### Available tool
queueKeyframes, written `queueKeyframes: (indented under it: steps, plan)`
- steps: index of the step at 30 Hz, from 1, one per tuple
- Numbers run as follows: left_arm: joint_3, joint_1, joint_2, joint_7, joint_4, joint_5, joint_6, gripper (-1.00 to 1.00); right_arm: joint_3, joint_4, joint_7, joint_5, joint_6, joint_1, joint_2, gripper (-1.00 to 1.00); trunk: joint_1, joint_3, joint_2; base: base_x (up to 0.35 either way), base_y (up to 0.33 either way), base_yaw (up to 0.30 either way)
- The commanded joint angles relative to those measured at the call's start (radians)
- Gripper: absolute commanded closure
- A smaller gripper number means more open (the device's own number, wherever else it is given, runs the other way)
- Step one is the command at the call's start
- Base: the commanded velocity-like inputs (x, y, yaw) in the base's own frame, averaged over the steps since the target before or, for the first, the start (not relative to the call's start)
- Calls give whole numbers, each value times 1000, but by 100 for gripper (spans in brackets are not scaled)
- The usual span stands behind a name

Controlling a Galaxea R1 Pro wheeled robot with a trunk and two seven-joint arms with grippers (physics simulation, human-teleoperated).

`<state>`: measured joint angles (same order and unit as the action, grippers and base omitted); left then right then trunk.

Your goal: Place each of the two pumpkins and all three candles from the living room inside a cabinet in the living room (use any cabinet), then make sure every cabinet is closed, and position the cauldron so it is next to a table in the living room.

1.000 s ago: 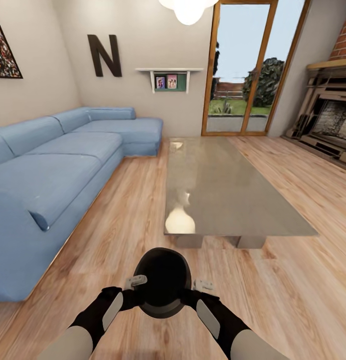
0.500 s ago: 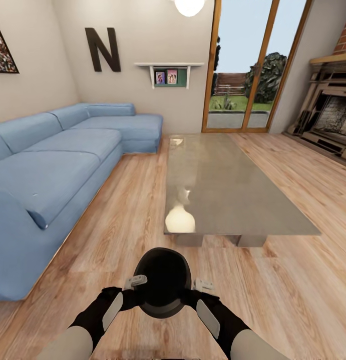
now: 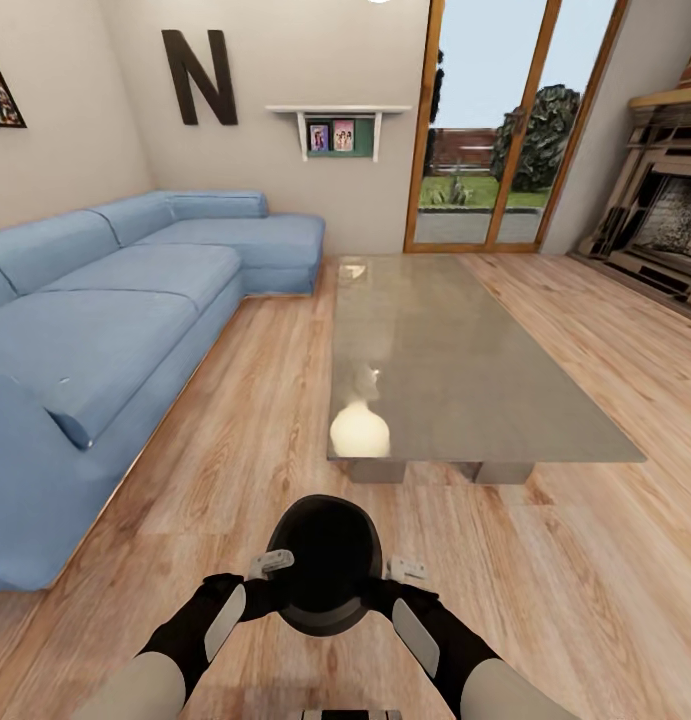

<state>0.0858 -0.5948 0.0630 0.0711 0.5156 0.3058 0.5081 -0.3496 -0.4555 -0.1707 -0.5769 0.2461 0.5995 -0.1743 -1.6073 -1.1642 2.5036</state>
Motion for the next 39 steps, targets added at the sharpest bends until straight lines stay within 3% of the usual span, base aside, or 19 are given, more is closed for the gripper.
queueKeyframes:
  steps: [1,16,25,30,36,39]
  plan:
    - [2,0,0,1,1,-8,0,100,-5,0,2,-11,-1,0,0,100,0,0,0,0,0,0]
    - [2,0,0,0,1,-8,0,100,-5,0,2,-11,-1,0,0,100,0,0,0,129,0,0]
    - [2,0,0,0,1,-8,1,100,-5,0,1,-11,-1,0,0,100,-4,-35,2,1,0,0]
    - [2,0,0,1,1,-8,1,100,-5,0,0,-11,-1,0,0,100,-4,-35,2,0,0,0]
    - [2,0,0,1,1,-8,1,100,-5,0,0,-11,-1,0,0,100,-7,-58,4,0,0,0]
    - [2,0,0,1,1,-8,1,100,-5,0,0,-11,-1,0,0,100,-7,-58,4,0,0,0]
